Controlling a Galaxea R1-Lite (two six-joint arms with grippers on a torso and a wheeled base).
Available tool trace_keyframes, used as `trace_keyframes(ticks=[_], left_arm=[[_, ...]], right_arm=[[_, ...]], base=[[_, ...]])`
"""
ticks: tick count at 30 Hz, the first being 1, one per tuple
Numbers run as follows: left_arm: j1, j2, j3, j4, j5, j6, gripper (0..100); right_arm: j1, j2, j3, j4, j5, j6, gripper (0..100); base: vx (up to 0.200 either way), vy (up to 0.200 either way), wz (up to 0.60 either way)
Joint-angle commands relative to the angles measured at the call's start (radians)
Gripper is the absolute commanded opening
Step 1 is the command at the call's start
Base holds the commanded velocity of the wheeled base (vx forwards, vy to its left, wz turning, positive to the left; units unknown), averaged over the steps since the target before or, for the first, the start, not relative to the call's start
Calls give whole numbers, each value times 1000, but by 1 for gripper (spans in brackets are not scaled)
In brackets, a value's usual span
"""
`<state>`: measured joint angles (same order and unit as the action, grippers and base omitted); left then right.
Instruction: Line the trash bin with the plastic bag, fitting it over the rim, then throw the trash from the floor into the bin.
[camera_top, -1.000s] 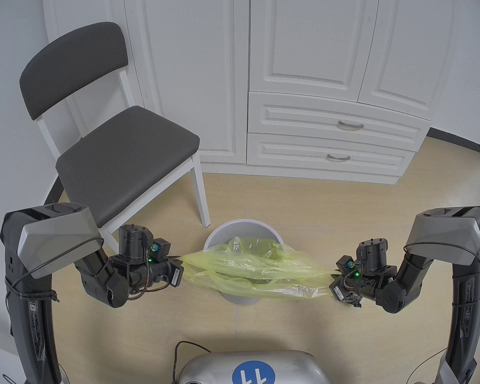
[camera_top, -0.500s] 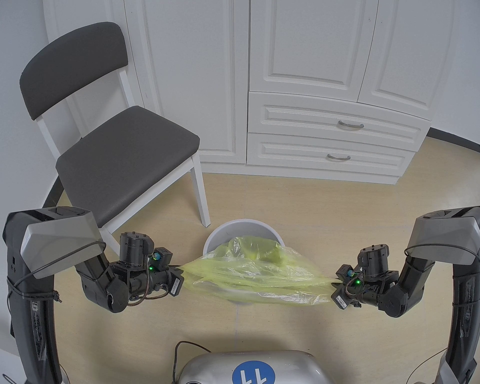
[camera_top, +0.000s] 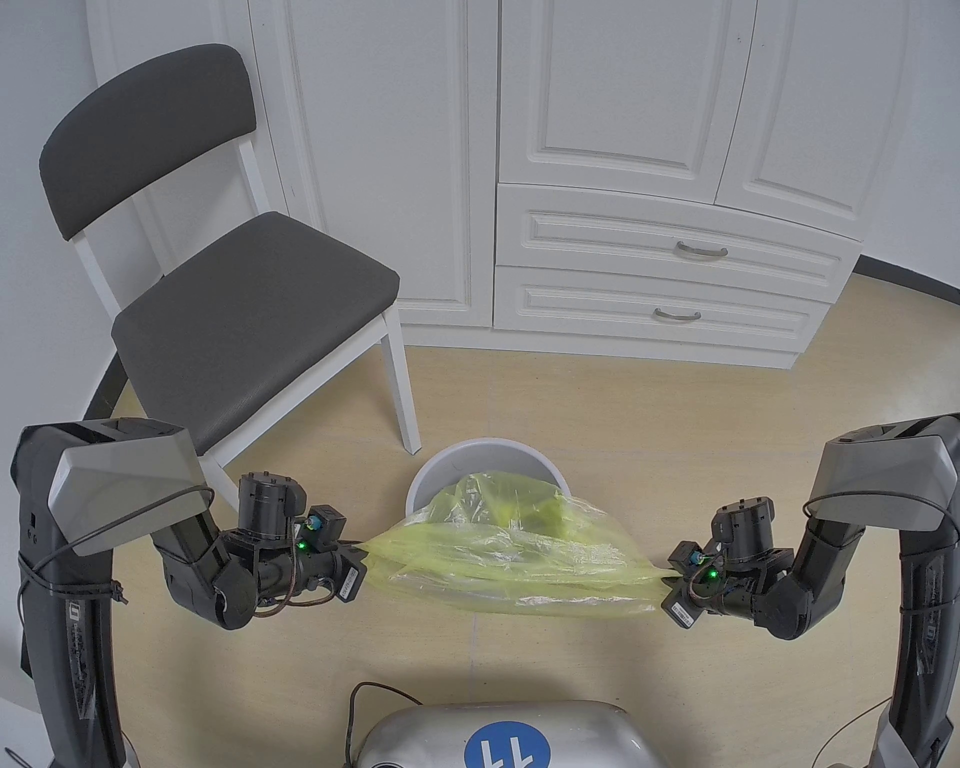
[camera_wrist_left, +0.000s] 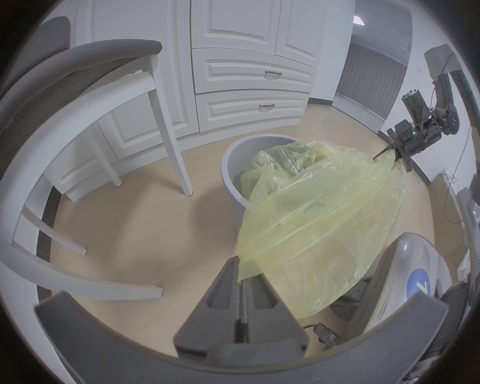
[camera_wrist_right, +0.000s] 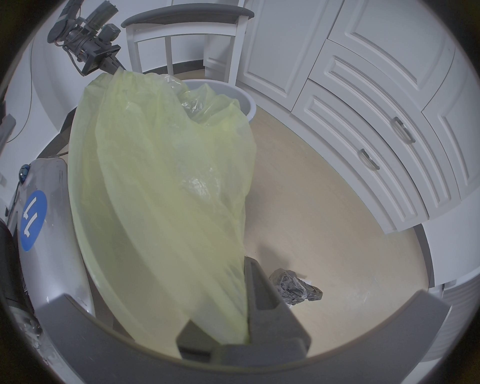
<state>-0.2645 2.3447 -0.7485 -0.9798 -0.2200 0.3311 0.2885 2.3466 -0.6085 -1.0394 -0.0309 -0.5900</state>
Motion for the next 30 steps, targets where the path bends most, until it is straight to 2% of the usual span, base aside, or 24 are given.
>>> trace_keyframes(ticks=[1, 4, 8, 11, 14, 30], left_arm=[[-6, 53, -43, 1, 18, -4, 0], [-10, 77, -68, -11, 48, -18, 0], [-44, 107, -121, -11, 134, -86, 0], [-64, 128, -157, -13, 195, -122, 0], [-73, 137, -169, -17, 220, -133, 0], [-62, 165, -173, -16, 220, -129, 0]], right_arm=[[18, 60, -39, -5, -4, 15, 0], [32, 89, -65, -31, -11, 53, 0], [63, 151, -105, -126, -78, 128, 0], [75, 186, -135, -163, -101, 148, 0], [78, 195, -149, -168, -103, 157, 0], [66, 198, -166, -157, -116, 159, 0]], base=[[0, 0, 0], [0, 0, 0], [0, 0, 0], [0, 0, 0], [0, 0, 0], [0, 0, 0]])
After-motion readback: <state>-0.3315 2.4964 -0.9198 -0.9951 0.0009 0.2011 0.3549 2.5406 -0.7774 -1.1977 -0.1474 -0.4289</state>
